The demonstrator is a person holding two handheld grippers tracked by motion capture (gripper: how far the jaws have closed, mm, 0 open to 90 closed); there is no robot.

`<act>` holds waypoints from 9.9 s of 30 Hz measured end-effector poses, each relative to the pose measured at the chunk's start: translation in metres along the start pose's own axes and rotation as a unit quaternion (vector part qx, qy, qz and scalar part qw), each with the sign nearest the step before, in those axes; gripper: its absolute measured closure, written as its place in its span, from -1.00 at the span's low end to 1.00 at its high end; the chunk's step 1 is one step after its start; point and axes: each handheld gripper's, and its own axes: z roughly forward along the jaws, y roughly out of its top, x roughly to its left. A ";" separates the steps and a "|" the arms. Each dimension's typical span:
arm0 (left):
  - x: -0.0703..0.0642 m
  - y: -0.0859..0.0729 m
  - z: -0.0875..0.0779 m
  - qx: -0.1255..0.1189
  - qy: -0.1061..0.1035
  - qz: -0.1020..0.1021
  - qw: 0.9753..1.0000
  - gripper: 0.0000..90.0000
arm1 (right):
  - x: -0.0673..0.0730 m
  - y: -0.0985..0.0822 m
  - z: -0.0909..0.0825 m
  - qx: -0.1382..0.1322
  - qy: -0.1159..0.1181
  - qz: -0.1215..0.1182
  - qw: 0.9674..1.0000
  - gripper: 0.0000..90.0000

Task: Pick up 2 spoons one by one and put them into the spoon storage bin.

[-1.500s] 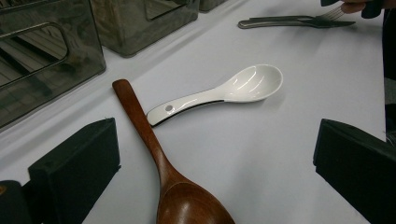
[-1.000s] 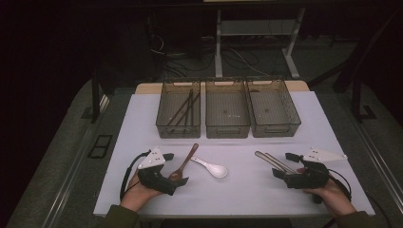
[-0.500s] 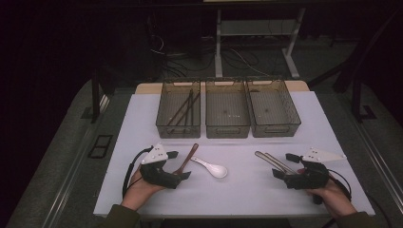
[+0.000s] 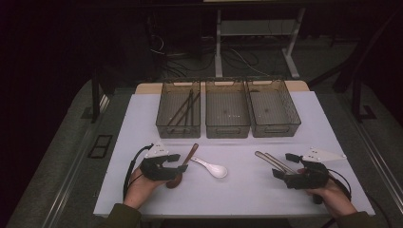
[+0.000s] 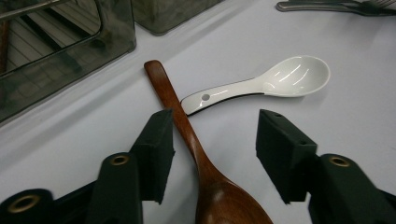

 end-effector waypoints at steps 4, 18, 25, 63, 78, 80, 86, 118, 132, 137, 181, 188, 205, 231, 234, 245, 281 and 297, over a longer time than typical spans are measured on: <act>-0.002 0.006 0.006 0.004 -0.009 0.012 1.000 0.23 | 0.000 0.000 0.000 0.002 -0.001 0.000 1.000 -0.66; -0.013 0.030 0.031 0.005 -0.047 0.040 0.998 0.37 | -0.001 0.000 0.000 0.001 0.000 0.004 1.000 -0.66; -0.021 0.041 0.045 0.008 -0.073 0.054 0.996 0.35 | 0.000 0.000 0.000 0.002 0.001 0.006 1.000 -0.66; -0.043 0.051 0.096 0.082 -0.127 0.123 0.981 -0.05 | -0.002 0.000 0.001 0.001 0.001 0.008 1.000 -0.66; -0.040 0.047 0.094 0.092 -0.150 0.152 0.973 0.02 | -0.002 0.000 0.000 0.000 0.002 0.008 1.000 -0.66; -0.040 0.047 0.093 0.092 -0.150 0.160 0.971 0.04 | -0.002 0.000 0.000 0.000 0.002 0.009 1.000 -0.66; -0.040 0.046 0.092 0.093 -0.147 0.176 0.969 0.16 | -0.002 0.000 0.000 0.000 0.002 0.007 1.000 -0.66; -0.044 0.047 0.084 0.071 -0.144 0.224 0.961 0.81 | -0.002 0.000 0.000 0.000 0.001 0.006 1.000 -0.66; -0.049 0.050 0.082 0.067 -0.146 0.243 0.957 0.89 | -0.002 0.000 -0.001 -0.001 0.001 0.005 1.000 -0.66; -0.052 0.052 0.082 0.069 -0.138 0.246 0.957 0.89 | -0.002 0.000 -0.001 -0.002 0.001 0.005 1.000 -0.66; -0.029 0.119 0.090 0.032 -0.100 0.239 0.965 0.89 | -0.001 0.002 -0.002 -0.007 0.003 0.009 1.000 -0.66; -0.025 0.136 0.093 0.028 -0.095 0.247 0.964 0.89 | -0.001 0.002 -0.002 -0.008 0.005 0.010 1.000 -0.66; -0.002 0.174 0.103 0.014 -0.078 0.242 0.967 0.89 | -0.002 0.002 -0.003 -0.010 0.006 0.009 1.000 -0.66; 0.019 0.200 0.156 0.017 -0.053 0.243 0.968 0.89 | -0.002 0.002 -0.003 -0.016 0.008 0.015 1.000 -0.66; 0.022 0.199 0.159 0.026 -0.053 0.243 0.968 0.89 | -0.003 0.002 -0.003 -0.015 0.008 0.016 1.000 -0.66; 0.026 0.199 0.156 0.010 -0.052 0.211 0.976 0.58 | -0.002 0.002 -0.003 -0.015 0.008 0.016 1.000 -0.66; 0.007 0.091 0.045 0.012 0.014 0.069 0.997 0.37 | -0.002 0.001 -0.003 -0.012 0.002 0.012 1.000 -0.66; 0.031 0.028 0.032 0.065 0.042 0.012 0.997 0.97 | 0.000 0.002 -0.002 -0.011 0.004 0.010 1.000 -0.65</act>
